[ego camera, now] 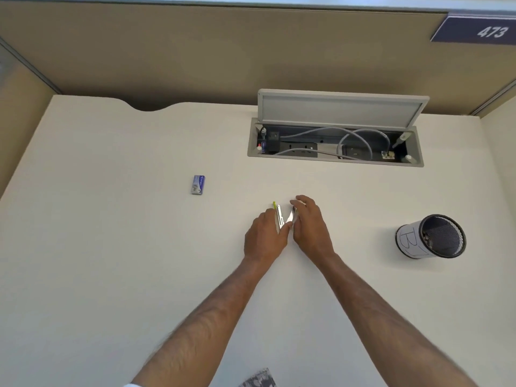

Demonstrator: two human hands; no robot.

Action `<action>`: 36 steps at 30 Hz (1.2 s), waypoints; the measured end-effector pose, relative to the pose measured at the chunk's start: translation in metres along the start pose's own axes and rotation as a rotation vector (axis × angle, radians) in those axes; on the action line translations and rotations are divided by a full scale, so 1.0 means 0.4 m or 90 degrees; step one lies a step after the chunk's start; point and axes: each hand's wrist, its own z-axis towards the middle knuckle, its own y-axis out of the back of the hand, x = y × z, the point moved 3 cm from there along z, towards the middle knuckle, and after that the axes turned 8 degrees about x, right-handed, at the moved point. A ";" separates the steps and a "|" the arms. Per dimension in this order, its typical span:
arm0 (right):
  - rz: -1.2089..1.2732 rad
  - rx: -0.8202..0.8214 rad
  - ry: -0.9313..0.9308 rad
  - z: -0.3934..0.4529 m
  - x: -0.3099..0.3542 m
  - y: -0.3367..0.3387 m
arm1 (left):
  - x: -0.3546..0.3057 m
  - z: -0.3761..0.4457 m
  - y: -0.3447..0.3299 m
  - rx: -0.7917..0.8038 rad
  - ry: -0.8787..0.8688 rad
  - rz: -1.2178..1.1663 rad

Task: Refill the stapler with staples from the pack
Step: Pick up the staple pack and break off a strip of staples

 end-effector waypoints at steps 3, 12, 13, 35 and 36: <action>0.013 -0.074 -0.032 -0.025 -0.013 -0.017 | 0.063 0.009 0.041 -0.072 0.017 -0.056; -0.113 -0.121 -0.110 -0.153 -0.032 -0.104 | 0.315 0.084 0.245 -0.303 0.185 -0.081; -0.131 -0.114 -0.108 -0.162 -0.032 -0.110 | 0.325 0.093 0.252 -0.297 0.200 -0.081; -0.185 -0.163 -0.079 -0.090 -0.012 -0.111 | 0.232 -0.111 0.353 -0.292 0.077 -0.491; -0.191 -0.164 -0.085 -0.057 -0.006 -0.103 | 0.222 -0.110 0.365 -0.278 0.065 -0.512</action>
